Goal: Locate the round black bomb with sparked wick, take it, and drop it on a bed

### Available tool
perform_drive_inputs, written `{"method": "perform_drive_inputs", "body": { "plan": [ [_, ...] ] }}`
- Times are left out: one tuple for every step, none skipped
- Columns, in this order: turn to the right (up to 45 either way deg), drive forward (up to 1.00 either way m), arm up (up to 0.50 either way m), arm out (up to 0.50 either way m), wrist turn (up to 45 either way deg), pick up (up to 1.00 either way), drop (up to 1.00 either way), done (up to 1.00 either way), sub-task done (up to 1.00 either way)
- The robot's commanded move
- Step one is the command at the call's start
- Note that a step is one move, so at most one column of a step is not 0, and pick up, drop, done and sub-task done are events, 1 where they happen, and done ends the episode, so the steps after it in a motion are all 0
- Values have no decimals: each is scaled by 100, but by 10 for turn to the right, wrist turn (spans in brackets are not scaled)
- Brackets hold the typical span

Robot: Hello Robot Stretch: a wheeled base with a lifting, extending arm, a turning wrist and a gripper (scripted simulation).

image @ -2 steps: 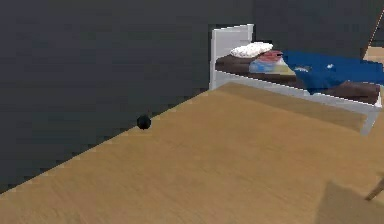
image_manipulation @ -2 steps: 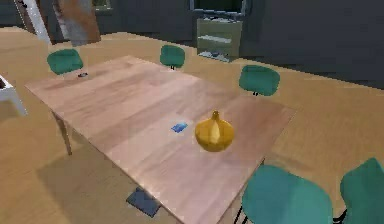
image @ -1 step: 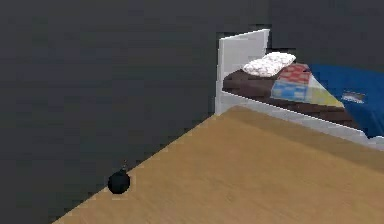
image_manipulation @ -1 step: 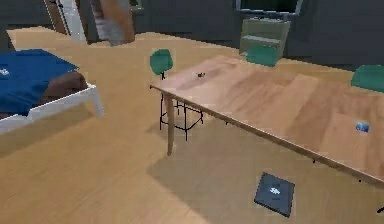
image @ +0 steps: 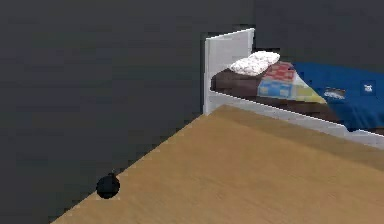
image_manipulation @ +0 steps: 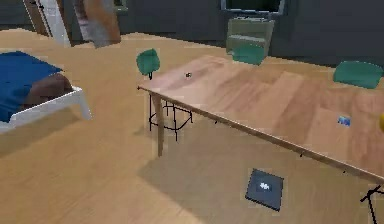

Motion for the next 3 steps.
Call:
{"method": "perform_drive_inputs", "body": {
  "plan": [
    [0, 100, 0, 0, 0, 0, 0, 0, 0],
    [0, 65, 0, 0, 0, 0, 0, 0, 0],
    [450, 0, 0, 0, 0, 0, 0, 0, 0]
  ]
}}
